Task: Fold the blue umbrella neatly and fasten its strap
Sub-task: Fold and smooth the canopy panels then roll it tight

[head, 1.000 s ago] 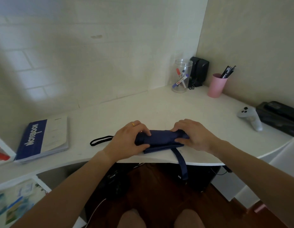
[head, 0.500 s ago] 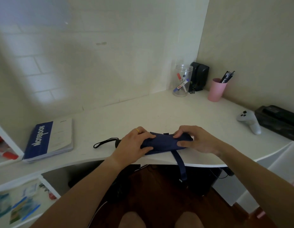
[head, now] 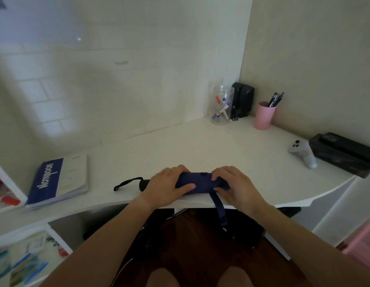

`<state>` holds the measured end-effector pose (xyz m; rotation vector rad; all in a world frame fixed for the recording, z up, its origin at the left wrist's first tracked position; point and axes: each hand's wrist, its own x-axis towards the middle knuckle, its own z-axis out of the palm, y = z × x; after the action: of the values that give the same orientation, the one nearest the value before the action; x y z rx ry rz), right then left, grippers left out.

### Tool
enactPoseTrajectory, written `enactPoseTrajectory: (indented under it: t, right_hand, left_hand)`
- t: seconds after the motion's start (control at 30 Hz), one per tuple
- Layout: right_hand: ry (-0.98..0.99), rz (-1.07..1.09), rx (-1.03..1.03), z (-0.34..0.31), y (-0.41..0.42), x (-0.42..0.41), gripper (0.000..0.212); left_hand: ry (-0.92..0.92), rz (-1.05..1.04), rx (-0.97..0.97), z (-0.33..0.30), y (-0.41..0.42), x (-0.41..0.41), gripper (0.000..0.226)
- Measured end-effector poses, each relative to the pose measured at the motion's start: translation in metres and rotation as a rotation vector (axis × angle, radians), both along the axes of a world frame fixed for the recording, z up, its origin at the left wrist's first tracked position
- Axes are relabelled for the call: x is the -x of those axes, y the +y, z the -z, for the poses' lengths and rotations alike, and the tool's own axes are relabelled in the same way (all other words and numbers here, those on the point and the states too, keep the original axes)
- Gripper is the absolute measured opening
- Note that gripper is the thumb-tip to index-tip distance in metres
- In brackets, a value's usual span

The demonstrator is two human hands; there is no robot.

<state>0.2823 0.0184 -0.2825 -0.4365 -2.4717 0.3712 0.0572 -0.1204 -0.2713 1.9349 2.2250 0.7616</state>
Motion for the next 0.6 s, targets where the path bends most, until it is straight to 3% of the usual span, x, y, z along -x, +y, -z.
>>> enactPoseTrajectory:
  t: [0.1, 0.23, 0.3, 0.4, 0.53, 0.6]
  right_hand:
    - [0.042, 0.096, -0.097, 0.005, -0.024, -0.012, 0.035]
    - [-0.049, 0.273, -0.217, 0.032, -0.068, -0.033, 0.063]
    - [-0.118, 0.336, -0.29, 0.051, -0.08, -0.039, 0.056]
    - [-0.046, 0.347, -0.327, 0.06, -0.08, -0.04, 0.047]
    - [0.031, 0.188, -0.341, 0.047, -0.088, -0.029, 0.025]
    - [0.024, 0.125, -0.344, 0.041, -0.092, -0.02, 0.026]
  left_hand:
    - [-0.001, -0.013, 0.0, -0.001, -0.002, -0.002, 0.051]
    - [0.036, -0.034, 0.004, 0.002, 0.0, -0.002, 0.043]
    - [0.033, -0.052, 0.011, 0.002, 0.001, -0.002, 0.043]
    - [0.03, -0.063, 0.015, 0.003, 0.002, -0.004, 0.045]
    - [0.046, -0.079, -0.031, 0.004, 0.002, -0.013, 0.049]
    - [0.095, -0.076, -0.086, 0.004, 0.003, -0.02, 0.049]
